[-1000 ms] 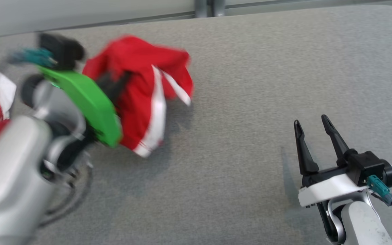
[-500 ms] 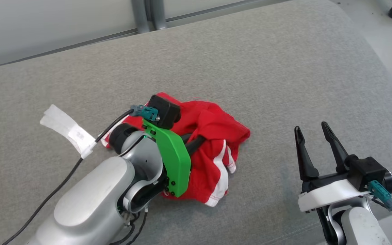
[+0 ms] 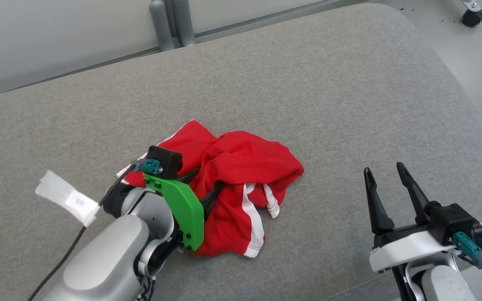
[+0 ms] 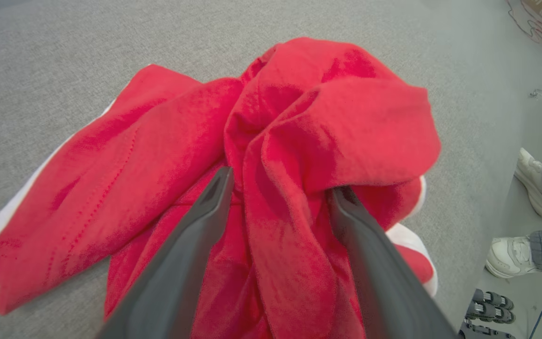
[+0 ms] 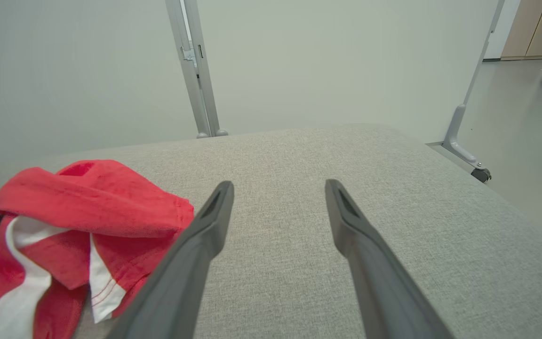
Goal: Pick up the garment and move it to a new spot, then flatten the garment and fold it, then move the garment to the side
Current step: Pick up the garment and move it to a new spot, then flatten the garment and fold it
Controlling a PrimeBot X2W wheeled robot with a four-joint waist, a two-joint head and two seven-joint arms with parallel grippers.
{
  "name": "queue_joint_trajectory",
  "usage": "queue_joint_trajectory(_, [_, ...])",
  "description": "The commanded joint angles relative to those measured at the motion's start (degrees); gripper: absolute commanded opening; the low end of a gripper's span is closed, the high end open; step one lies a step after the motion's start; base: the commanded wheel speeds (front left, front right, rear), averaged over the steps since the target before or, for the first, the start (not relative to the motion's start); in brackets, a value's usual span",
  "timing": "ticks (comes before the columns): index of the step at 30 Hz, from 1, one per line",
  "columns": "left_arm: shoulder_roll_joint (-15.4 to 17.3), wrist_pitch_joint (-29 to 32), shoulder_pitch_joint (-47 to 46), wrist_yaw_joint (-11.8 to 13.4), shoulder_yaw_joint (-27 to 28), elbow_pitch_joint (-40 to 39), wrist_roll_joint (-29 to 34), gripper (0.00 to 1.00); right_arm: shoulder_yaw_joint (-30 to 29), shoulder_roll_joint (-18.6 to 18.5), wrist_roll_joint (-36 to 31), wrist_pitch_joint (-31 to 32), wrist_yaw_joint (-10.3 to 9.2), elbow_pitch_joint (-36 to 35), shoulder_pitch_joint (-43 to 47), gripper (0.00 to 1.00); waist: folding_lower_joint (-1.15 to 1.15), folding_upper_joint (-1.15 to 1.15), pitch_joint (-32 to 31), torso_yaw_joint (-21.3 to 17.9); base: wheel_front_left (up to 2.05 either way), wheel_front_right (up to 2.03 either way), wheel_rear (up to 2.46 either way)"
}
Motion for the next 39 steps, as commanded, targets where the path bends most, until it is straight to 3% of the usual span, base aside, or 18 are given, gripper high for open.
queue_joint_trajectory(1, [0.4, -1.98, 2.22, 0.81, 0.87, -1.67, -0.16, 1.0, -0.27, -0.06, -0.54, -0.18, 0.01, -0.2, 1.06, 1.0, 0.0, 0.44, -1.18, 1.57, 0.0, 0.0, 0.0])
queue_joint_trajectory(11, [4.47, -4.48, 16.38, 5.66, 3.22, -17.1, -5.74, 1.0, -1.2, -0.08, -1.47, -0.18, 0.01, -0.82, 1.8, 1.0, 0.0, 0.44, -1.21, 6.17, 0.0, 0.0, 0.0])
queue_joint_trajectory(17, [3.31, -4.56, 17.37, 6.25, 2.14, -15.02, -5.66, 1.0, -0.04, -0.09, -1.23, -0.18, 0.01, -0.51, 0.51, 1.0, 0.0, 0.44, -0.42, 6.62, 0.0, 0.0, 0.0])
queue_joint_trajectory(21, [1.49, -4.6, 16.28, 4.84, 1.49, -11.52, -6.44, 1.0, 0.64, -0.08, -1.01, -0.18, 0.01, -0.33, -0.48, 1.0, 0.0, 0.44, 0.15, 6.02, 0.0, 0.0, 0.0])
queue_joint_trajectory(22, [1.12, -4.59, 16.01, 4.42, 1.31, -10.76, -6.59, 0.67, 0.59, -0.11, -0.95, -0.18, 0.01, -0.3, -0.52, 1.0, 0.0, 0.44, 0.29, 5.76, 0.0, 0.0, 0.0])
queue_joint_trajectory(23, [0.82, -4.92, 15.73, 4.08, 1.38, -10.15, -6.65, 0.23, 0.5, -0.1, -0.92, -0.18, 0.01, -0.31, -0.43, 1.0, 0.0, 0.44, 0.37, 5.53, 0.0, 0.0, 0.0])
queue_joint_trajectory(24, [0.64, -5.24, 15.54, 3.71, 1.53, -9.57, -6.75, 0.0, 0.3, -0.09, -0.93, -0.18, 0.01, -0.33, -0.3, 1.0, 0.0, 0.44, 0.43, 5.37, 0.0, 0.0, 0.0])
queue_joint_trajectory(27, [2.9, -4.29, 14.31, 2.52, 1.49, -9.41, -5.81, 0.0, -0.37, -0.08, -0.74, -0.18, 0.01, -0.62, 0.42, 1.0, 0.0, 0.44, 0.51, 4.97, 0.0, 0.0, 0.0])
queue_joint_trajectory(30, [7.18, -2.35, 12.92, 1.76, 2.01, -12.09, -5.02, 0.0, -0.74, -0.08, -0.42, -0.18, 0.01, -0.56, 1.03, 1.0, 0.0, 0.44, 0.47, 4.71, 0.0, 0.0, 0.0])
queue_joint_trajectory(35, [18.32, 4.06, 11.12, 1.35, 2.95, -20.09, -3.38, 0.0, -0.61, -0.08, 0.75, -0.18, 0.01, -0.14, 1.79, 1.0, 0.0, 0.44, 0.3, 4.81, 0.0, 0.0, 0.0])
queue_joint_trajectory(36, [22.86, 7.49, 10.59, 1.47, 2.86, -23.25, -2.61, 0.0, -0.47, -0.09, 1.09, -0.18, 0.01, -0.05, 1.9, 1.0, 0.0, 0.44, 0.21, 4.95, 0.0, 0.0, 0.0])
queue_joint_trajectory(39, [28.75, 12.08, 10.01, 2.21, 2.57, -26.36, -1.29, 0.0, -0.21, -0.1, 1.45, -0.18, 0.01, 0.07, 1.68, 1.0, 0.0, 0.44, 0.3, 5.1, 0.0, 0.0, 0.0])
